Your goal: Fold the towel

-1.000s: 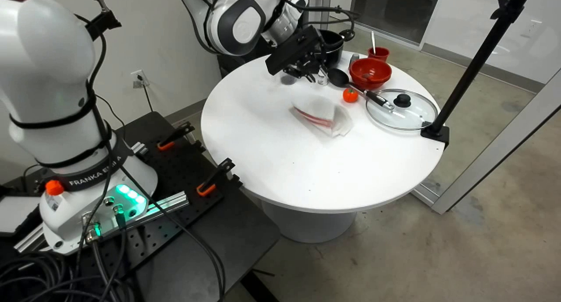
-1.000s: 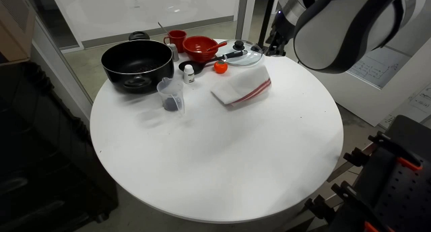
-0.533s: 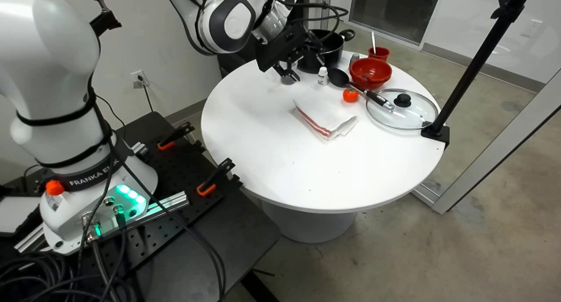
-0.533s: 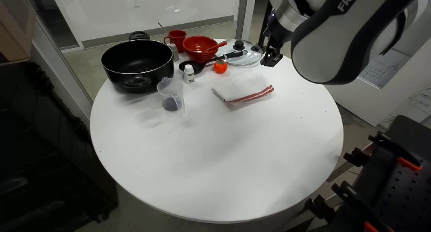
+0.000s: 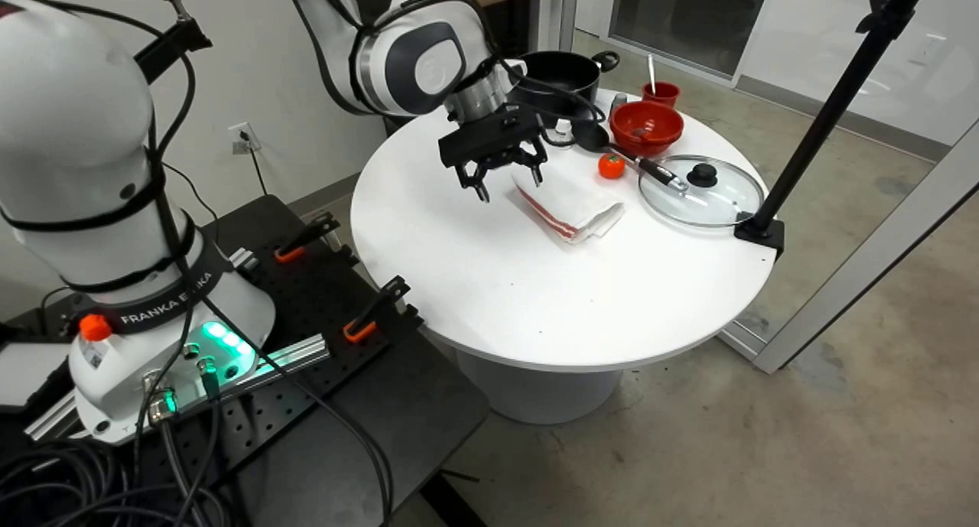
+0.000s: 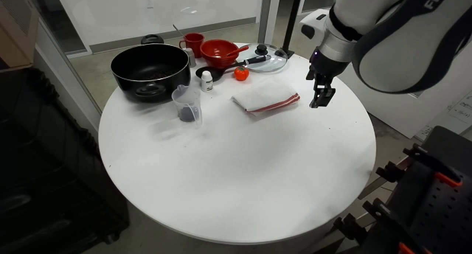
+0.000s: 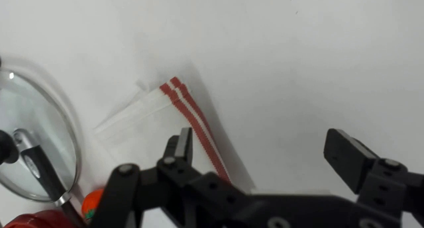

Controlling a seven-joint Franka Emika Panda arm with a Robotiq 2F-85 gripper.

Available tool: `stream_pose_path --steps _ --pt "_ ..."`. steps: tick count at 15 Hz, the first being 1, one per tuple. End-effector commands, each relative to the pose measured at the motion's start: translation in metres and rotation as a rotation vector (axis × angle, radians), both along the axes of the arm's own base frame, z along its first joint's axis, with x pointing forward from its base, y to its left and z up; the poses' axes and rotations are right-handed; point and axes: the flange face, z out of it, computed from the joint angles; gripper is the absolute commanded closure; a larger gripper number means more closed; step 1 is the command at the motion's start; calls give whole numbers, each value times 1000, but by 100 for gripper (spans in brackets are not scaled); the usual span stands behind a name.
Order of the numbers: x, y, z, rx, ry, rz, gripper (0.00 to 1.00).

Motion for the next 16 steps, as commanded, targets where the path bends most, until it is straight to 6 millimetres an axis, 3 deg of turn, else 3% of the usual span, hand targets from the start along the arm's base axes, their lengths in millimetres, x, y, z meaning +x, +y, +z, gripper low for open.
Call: stream_pose_path --steps 1,6,11,12,14,16 --pt "0 -16 18 120 112 -59 0" --pt "25 -66 8 372 211 -254 0" --pt "44 -118 9 555 155 -514 0" --pt "32 -110 14 487 168 -455 0" --pt "37 -122 11 519 152 -502 0" --pt "39 -122 9 527 152 -510 0"
